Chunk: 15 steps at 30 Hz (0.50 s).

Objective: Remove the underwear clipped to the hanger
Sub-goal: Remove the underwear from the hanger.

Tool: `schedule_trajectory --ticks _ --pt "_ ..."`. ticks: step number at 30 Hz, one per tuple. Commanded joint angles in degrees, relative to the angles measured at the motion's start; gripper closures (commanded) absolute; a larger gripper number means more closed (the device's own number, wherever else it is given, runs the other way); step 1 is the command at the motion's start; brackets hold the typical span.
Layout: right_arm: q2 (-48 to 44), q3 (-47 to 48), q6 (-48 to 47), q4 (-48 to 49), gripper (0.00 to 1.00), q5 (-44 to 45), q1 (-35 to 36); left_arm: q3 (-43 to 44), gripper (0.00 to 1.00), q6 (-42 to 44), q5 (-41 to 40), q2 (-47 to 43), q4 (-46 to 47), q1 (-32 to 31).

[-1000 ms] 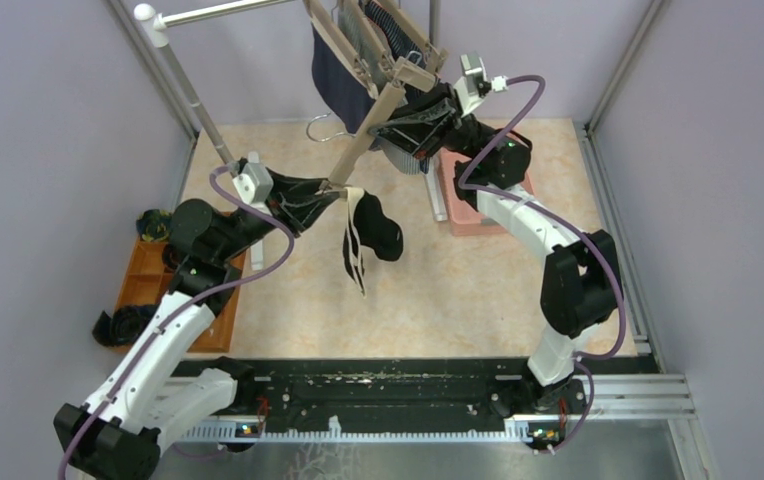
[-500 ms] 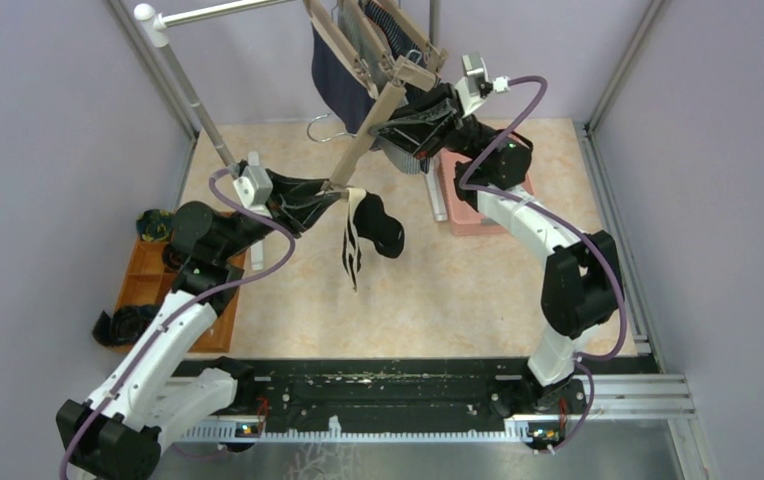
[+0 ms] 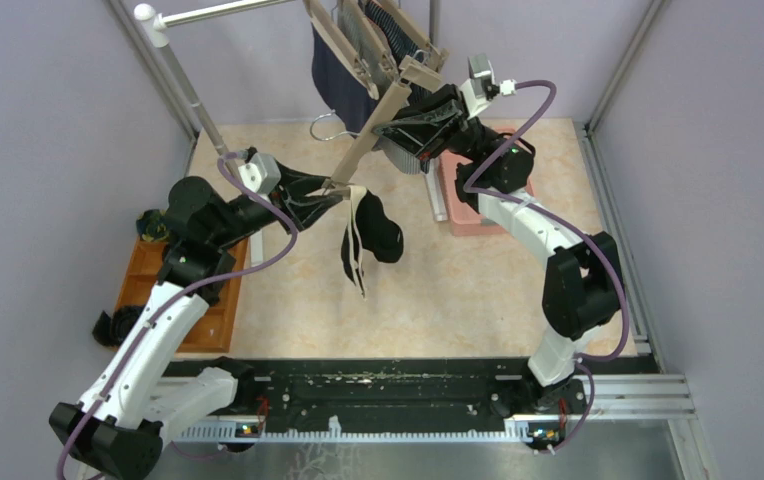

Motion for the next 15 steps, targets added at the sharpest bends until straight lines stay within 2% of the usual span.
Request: schedule_trajectory --ticks 1,2,5,15 --pt "-1.5 1.7 -0.3 3.3 1.00 1.9 -0.1 -2.2 0.49 -2.9 3.7 -0.5 4.2 -0.4" --pt "-1.5 1.8 -0.3 3.2 1.00 1.8 -0.1 -2.4 0.45 -3.2 3.8 -0.4 4.6 -0.4" --pt "-1.5 1.9 -0.3 3.2 1.00 1.9 -0.1 -2.8 0.44 -3.6 4.1 0.2 5.2 -0.4" --pt "-1.2 2.0 -0.4 3.0 1.00 1.6 -0.1 -4.8 0.48 -6.5 3.8 0.0 12.2 -0.4"
